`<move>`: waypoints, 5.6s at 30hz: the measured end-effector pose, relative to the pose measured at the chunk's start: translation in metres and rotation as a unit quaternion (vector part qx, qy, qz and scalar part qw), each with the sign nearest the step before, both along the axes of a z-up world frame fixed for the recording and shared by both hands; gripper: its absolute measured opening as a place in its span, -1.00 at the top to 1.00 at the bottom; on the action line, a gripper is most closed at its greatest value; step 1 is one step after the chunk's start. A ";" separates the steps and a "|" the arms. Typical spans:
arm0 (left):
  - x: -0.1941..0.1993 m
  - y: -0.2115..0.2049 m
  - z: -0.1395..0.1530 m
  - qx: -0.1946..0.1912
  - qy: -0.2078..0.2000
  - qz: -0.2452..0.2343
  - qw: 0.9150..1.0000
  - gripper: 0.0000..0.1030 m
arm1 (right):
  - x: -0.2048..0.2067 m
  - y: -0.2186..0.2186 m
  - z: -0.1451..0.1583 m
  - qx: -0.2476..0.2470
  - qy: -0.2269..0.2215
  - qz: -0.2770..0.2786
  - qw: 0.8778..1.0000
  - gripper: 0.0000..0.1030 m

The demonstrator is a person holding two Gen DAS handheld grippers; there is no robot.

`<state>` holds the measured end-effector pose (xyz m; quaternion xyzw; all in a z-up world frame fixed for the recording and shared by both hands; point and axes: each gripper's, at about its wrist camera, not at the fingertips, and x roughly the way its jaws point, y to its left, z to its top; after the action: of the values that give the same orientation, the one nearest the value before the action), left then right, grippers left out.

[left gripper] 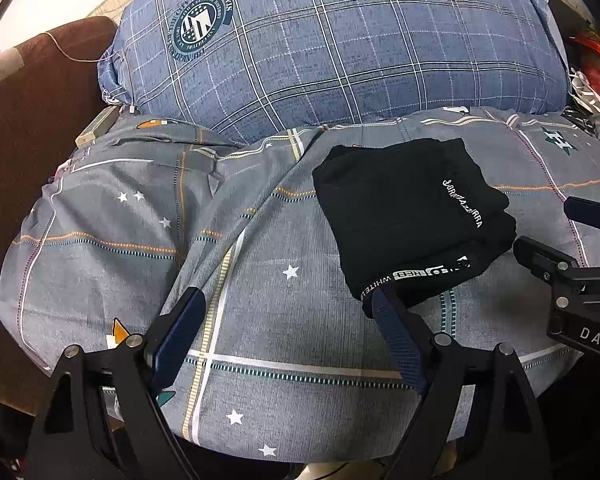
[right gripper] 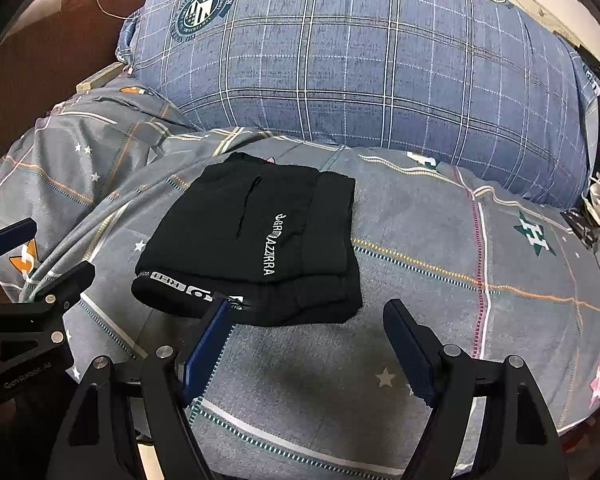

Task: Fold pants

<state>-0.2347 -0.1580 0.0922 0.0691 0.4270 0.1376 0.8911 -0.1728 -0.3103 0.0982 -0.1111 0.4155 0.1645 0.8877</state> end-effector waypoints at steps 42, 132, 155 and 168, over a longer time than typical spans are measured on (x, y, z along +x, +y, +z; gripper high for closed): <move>0.017 0.046 -0.013 -0.066 -0.005 0.012 0.998 -0.67 | 0.025 -0.041 -0.009 0.134 0.035 0.012 0.990 -0.55; -0.007 0.036 0.044 -0.026 -0.120 0.008 0.992 -1.00 | 0.006 0.056 0.048 -0.026 -0.120 0.027 0.992 -0.36; -0.052 0.029 0.086 -0.046 -0.156 0.005 0.987 -1.00 | -0.065 0.027 0.080 -0.029 -0.138 0.016 0.990 -0.48; -0.047 0.022 0.052 -0.079 -0.113 -0.018 0.990 -1.00 | -0.046 -0.018 0.045 -0.012 -0.088 -0.016 0.996 -0.49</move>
<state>-0.2819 -0.1355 0.1437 -0.0099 0.3318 0.0942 0.9386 -0.2184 -0.3286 0.1429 -0.1290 0.3393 0.1354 0.9219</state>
